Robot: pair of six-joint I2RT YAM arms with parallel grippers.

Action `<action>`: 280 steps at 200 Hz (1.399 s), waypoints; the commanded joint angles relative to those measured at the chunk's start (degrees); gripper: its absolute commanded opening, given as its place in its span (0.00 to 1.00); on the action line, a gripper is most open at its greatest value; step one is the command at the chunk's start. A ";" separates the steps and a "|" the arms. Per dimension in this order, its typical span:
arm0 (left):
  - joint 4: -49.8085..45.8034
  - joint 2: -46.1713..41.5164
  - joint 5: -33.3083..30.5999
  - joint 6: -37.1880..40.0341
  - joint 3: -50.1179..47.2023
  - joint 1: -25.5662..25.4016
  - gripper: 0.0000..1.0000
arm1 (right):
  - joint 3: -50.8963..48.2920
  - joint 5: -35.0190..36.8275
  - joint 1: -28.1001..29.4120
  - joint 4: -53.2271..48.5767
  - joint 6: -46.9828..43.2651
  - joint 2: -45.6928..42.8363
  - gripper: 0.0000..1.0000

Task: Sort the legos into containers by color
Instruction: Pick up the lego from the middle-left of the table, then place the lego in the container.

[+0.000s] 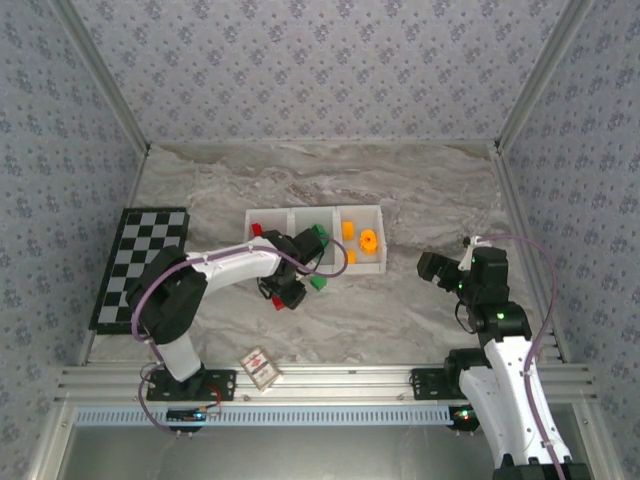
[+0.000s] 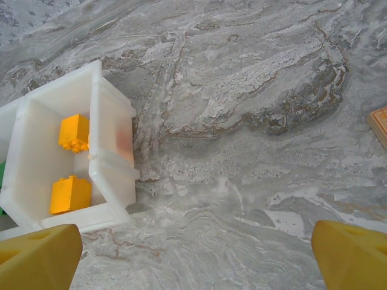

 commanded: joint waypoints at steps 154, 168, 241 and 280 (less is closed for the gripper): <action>-3.52 -2.66 1.00 -5.13 0.86 1.62 0.36 | -0.29 1.47 -0.39 -0.59 0.54 -0.11 1.00; -3.63 -4.94 1.58 -5.27 1.31 3.05 0.34 | -0.29 1.46 -0.48 -0.57 0.61 -0.10 1.00; -2.55 -7.05 0.58 -5.54 13.00 16.25 0.36 | -0.38 1.51 -0.52 -0.50 0.63 -0.09 1.00; -1.13 -0.15 0.36 -6.15 23.53 20.41 0.39 | -0.38 1.49 -0.54 -0.48 0.66 -0.14 1.00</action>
